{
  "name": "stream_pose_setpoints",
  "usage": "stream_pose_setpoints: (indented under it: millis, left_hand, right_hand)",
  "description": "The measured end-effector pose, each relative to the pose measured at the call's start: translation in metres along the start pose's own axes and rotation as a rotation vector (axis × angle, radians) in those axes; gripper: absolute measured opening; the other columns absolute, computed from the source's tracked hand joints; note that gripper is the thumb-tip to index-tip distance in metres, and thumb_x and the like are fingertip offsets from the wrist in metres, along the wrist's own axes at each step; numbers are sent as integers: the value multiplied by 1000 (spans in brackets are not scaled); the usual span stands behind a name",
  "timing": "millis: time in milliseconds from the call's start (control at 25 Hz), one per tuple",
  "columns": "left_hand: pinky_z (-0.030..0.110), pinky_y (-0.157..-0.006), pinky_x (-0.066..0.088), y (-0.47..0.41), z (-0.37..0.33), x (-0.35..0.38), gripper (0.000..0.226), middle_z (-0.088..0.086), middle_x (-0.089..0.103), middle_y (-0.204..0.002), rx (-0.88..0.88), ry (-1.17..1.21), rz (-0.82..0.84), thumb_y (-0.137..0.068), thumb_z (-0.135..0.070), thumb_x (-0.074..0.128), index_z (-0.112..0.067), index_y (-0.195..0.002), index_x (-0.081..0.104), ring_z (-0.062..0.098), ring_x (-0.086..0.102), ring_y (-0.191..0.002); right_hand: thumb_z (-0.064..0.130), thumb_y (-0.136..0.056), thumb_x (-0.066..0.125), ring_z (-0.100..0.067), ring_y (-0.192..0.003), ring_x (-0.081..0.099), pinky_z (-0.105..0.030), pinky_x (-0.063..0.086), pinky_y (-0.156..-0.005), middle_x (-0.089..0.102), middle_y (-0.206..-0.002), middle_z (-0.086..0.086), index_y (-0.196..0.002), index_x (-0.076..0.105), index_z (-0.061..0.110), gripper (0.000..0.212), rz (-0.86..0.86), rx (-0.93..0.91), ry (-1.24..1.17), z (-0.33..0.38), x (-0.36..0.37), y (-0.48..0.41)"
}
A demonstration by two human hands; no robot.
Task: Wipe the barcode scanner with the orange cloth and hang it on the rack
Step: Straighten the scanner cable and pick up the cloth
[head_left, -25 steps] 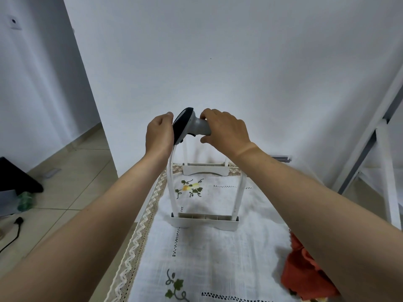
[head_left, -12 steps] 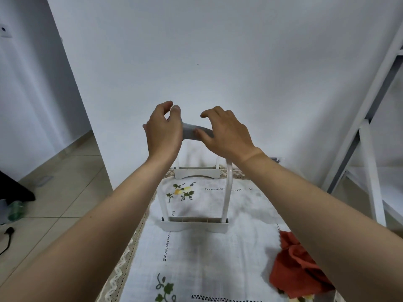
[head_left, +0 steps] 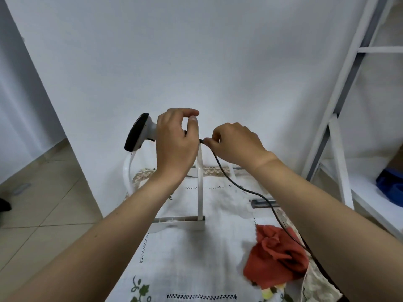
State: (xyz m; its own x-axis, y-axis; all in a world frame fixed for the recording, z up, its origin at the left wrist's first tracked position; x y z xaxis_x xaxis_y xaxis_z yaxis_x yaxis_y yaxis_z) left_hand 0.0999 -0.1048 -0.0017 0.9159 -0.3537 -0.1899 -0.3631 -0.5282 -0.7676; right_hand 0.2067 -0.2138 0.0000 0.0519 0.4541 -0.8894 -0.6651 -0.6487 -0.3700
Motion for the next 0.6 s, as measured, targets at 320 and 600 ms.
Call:
stream_pose_setpoints:
  millis: [320,600]
  left_hand:
    - [39,-68,60,37,-1,48,25,-10,76,-79,-353,84,402,-93,-28,49,-28,-85,72,15,73,-75]
    - [41,-65,65,75,8,83,30,-3,76,-82,-551,94,662,-98,-34,52,-18,-86,75,20,75,-75]
  right_hand:
    - [40,-95,64,-24,-60,68,-35,63,-62,80,-76,-7,-90,71,12,30,724,127,-71,-41,21,32]
    - [32,-98,66,-38,-72,74,-41,66,-62,79,-90,-19,-89,67,5,28,1013,177,-117,-64,55,62]
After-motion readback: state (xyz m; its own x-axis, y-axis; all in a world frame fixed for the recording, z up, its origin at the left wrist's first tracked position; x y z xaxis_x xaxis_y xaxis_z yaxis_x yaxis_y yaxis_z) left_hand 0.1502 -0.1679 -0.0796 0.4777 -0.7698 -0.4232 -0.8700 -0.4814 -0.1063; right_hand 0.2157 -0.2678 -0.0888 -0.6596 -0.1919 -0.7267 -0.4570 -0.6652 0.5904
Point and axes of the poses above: each hand's wrist, its own y-axis away from the middle knuckle, its own x-axis out of the palm, z = x × y, the point moved 3 cm from there along -y, towards the middle knuckle
